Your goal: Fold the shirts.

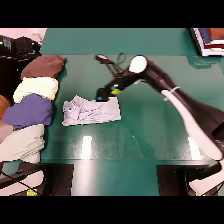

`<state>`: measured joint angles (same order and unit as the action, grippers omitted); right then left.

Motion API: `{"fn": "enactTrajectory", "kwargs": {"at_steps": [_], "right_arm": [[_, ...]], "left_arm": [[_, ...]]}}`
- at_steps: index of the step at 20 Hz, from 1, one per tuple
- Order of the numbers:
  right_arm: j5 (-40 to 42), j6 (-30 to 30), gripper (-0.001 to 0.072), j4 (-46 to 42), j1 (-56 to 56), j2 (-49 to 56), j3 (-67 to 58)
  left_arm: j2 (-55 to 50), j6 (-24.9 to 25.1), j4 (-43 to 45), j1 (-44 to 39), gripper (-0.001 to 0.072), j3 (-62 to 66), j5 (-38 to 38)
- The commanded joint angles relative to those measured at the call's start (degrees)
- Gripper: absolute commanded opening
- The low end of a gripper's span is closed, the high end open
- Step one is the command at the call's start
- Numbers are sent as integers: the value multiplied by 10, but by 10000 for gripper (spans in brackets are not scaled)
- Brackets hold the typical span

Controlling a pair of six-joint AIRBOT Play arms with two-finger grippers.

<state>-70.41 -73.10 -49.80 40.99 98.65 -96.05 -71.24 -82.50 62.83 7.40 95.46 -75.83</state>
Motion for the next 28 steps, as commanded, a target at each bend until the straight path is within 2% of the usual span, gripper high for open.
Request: {"fn": "enactTrajectory", "kwargs": {"at_steps": [1,2,3,6,10,11,14,16,17,19,20,23,26,28], "right_arm": [[7,-2,481,-9,-90,-63,143],[18,-5,606,-3,-114,-70,179],[21,-5,632,11,-133,-67,205],[25,6,625,103,-159,-27,249],[48,34,618,198,-124,37,239],[45,35,560,203,-111,54,223],[47,35,545,203,-67,95,152],[56,35,377,200,-45,113,108],[61,35,342,197,-38,119,91],[64,36,49,193,-31,122,66],[59,36,10,179,-31,122,53],[11,24,9,101,-55,105,5],[-7,-20,9,-24,-111,41,-25],[-26,-36,9,-71,-171,-9,-38]], "left_arm": [[1,0,-2,1,21,-1,-11],[1,0,-2,1,21,-1,-10],[1,0,-2,1,21,-1,-9],[1,0,-2,1,21,-1,2],[1,0,-2,1,21,-1,4],[1,0,-2,1,21,-1,4],[1,4,-2,1,21,-1,4],[1,4,-2,1,21,-1,3],[1,4,-2,1,21,-1,3],[1,4,-3,1,21,-1,2],[1,4,-3,1,21,-1,2],[1,4,-11,1,20,-1,-2],[1,3,-28,1,21,-1,-2],[1,4,-40,1,20,-1,-2]]}}
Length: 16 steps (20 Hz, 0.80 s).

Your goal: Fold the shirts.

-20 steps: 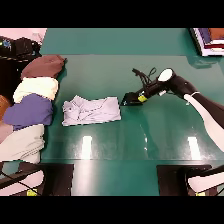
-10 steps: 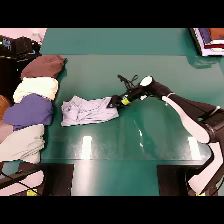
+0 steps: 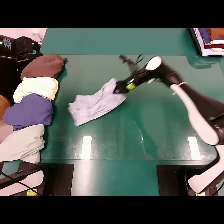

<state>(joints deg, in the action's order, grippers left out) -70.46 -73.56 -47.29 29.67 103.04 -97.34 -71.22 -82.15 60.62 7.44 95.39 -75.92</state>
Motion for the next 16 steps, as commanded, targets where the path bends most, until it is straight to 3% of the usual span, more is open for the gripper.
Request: {"fn": "enactTrajectory", "kwargs": {"at_steps": [1,7,11,16], "right_arm": [[-35,-44,9,-116,-95,-78,-31],[-30,-70,9,-161,-334,-190,-37],[-31,-70,9,-188,-489,-201,-37],[-36,-69,9,-188,-635,-202,5]], "left_arm": [[0,0,-26,0,20,0,-1],[0,0,-24,-75,20,0,33],[0,0,-23,-158,21,0,85],[0,0,-21,-203,20,0,109]]}}
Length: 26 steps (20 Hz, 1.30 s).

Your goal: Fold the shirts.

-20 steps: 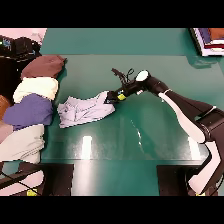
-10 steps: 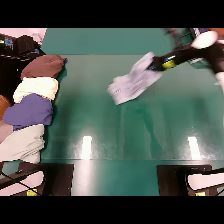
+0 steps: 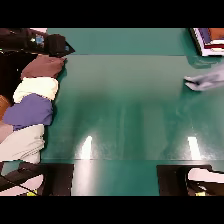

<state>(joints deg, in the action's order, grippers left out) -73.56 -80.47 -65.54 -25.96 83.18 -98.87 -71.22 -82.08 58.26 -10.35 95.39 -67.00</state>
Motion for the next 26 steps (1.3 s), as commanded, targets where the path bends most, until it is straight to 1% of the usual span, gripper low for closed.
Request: {"fn": "enactTrajectory", "kwargs": {"at_steps": [1,4,8,11,12,13,14,15,18,19,21,24,26], "right_arm": [[-13,0,9,-5,-101,-4,34],[-21,-1,9,-7,-148,-30,98],[-12,-9,9,-8,-195,-108,213],[-22,-16,12,-50,-228,-163,293],[-25,-16,87,-69,-236,-179,317],[-26,-16,302,-84,-243,-193,338],[-30,-16,474,-99,-252,-204,356],[-36,-17,506,-111,-262,-214,368],[-41,-18,507,-120,-301,-243,378],[-40,-30,507,-119,-305,-253,378],[-33,-37,507,-76,-290,-271,378],[-12,-35,507,1,-207,-298,378],[-11,-35,506,16,-118,-311,378]], "left_arm": [[0,0,3,-27,21,0,20],[0,0,13,-26,20,0,20],[0,0,24,-26,21,0,20],[0,1,31,-26,21,0,20],[0,3,31,-26,21,0,20],[0,12,31,-26,21,0,19],[0,16,31,-26,21,0,19],[0,16,31,-26,21,0,19],[0,16,31,-26,21,0,18],[0,16,31,-26,21,0,18],[0,15,30,-26,21,0,18],[0,15,30,-26,21,0,18],[0,15,31,-26,21,0,19]]}}
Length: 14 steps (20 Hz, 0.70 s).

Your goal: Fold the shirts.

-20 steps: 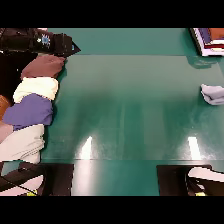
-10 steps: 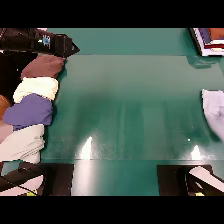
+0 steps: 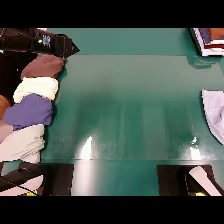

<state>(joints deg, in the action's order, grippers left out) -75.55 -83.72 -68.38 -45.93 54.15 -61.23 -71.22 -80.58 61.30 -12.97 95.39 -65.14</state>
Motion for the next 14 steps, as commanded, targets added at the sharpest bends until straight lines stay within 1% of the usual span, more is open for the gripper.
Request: {"fn": "enactTrajectory", "kwargs": {"at_steps": [1,5,6,7,8,9,10,14], "right_arm": [[8,-3,507,43,126,-25,2],[9,-2,505,42,284,-27,2],[12,-2,498,38,315,-27,2],[15,-2,472,37,343,-27,2],[17,-2,361,37,362,-27,2],[18,-2,195,37,377,-27,2],[18,-2,6,37,389,-27,2],[13,-2,11,38,405,-27,2]], "left_arm": [[0,0,0,0,21,0,0],[0,0,-2,0,21,0,-2],[0,0,-2,0,21,0,-2],[0,0,-2,0,21,0,-2],[0,0,-2,0,21,0,-2],[0,0,-2,0,21,0,-2],[0,0,-2,0,21,0,-2],[0,0,-2,0,21,0,-2]]}}
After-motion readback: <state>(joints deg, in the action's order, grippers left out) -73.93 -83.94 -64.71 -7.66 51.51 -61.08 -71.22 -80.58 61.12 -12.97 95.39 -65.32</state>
